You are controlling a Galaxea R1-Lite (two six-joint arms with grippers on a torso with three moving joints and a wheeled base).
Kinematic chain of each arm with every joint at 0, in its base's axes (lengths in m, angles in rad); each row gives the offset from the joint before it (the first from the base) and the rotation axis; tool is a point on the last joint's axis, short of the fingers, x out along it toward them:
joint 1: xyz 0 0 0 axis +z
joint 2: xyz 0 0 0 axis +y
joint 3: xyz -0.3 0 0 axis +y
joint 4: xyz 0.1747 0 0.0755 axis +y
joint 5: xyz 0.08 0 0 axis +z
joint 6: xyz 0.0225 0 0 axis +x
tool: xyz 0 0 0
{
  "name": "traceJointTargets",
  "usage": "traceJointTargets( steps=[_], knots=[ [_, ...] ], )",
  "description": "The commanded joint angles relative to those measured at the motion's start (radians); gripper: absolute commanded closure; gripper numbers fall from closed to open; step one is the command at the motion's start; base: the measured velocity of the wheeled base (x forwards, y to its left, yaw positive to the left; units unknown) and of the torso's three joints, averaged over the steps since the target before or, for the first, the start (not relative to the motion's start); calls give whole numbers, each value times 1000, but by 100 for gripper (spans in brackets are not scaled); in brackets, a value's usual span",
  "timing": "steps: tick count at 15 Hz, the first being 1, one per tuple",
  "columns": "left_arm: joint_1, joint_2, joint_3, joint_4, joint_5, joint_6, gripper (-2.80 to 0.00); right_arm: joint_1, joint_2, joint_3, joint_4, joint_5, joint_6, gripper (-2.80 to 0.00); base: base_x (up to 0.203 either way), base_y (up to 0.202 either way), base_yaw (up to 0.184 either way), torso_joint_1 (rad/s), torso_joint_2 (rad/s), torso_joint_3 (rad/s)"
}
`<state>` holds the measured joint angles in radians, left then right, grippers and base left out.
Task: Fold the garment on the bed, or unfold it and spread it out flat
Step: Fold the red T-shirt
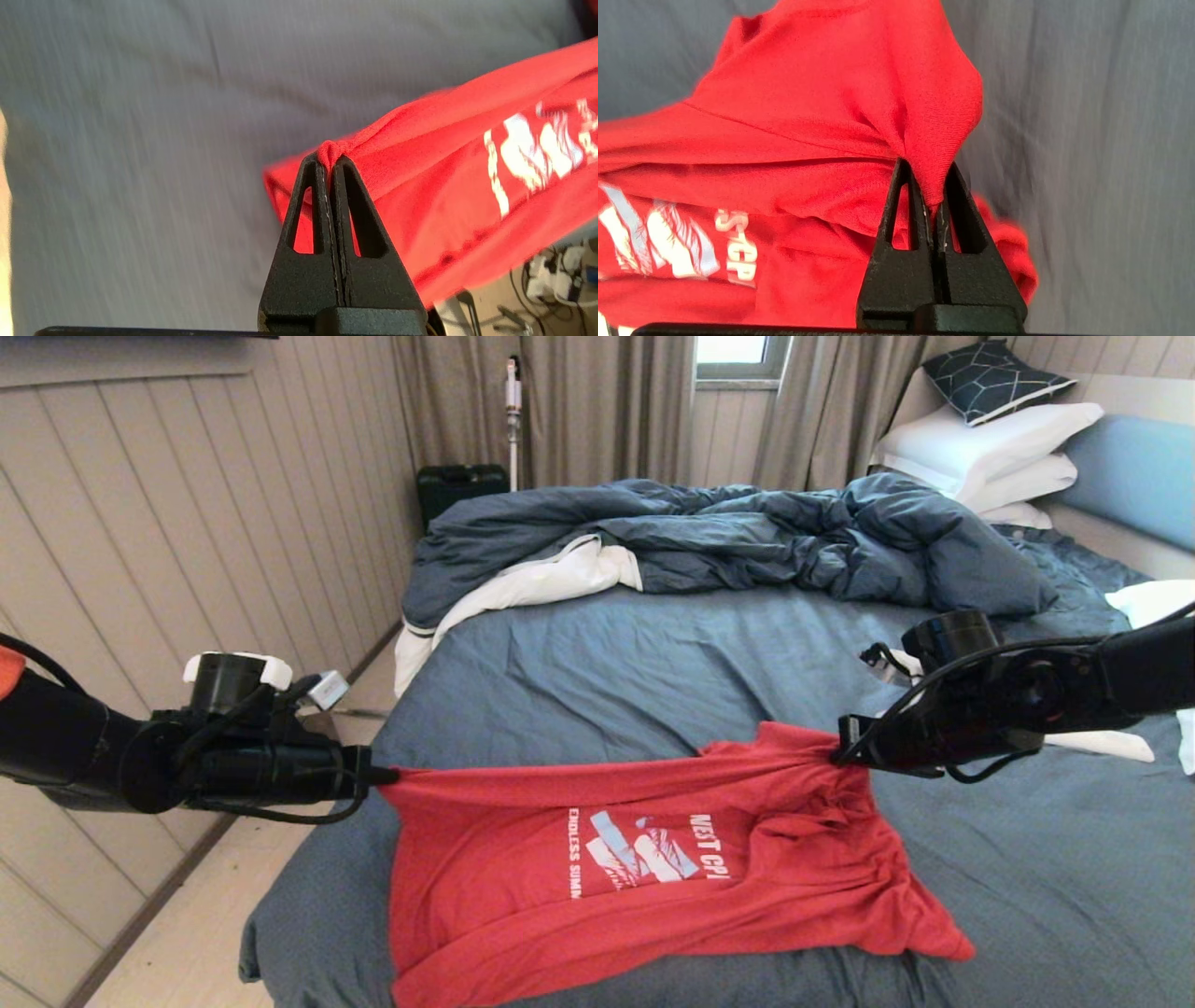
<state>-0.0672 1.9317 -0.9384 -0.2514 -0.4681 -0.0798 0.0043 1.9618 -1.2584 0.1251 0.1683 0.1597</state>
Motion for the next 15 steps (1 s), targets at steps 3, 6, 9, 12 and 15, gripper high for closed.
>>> traceJointTargets(
  steps=[3,6,9,12,15],
  knots=[
    [0,-77,134,-49,-7,0,0,-7,-83,110,-30,2,-9,0,0,0,0,0,0,0],
    [0,-93,238,-128,-7,-1,0,-28,-112,193,-83,4,-27,0,0,0,0,0,0,0],
    [0,-118,303,-162,-8,-2,0,-48,-129,247,-92,6,-41,0,0,0,0,0,0,0],
    [-2,-128,363,-168,-14,-3,0,-49,-124,310,-148,7,-43,0,0,0,0,0,0,0],
    [-2,-111,394,-212,-32,-3,0,-47,-114,342,-177,7,-46,0,0,0,0,0,0,0]
  ],
)
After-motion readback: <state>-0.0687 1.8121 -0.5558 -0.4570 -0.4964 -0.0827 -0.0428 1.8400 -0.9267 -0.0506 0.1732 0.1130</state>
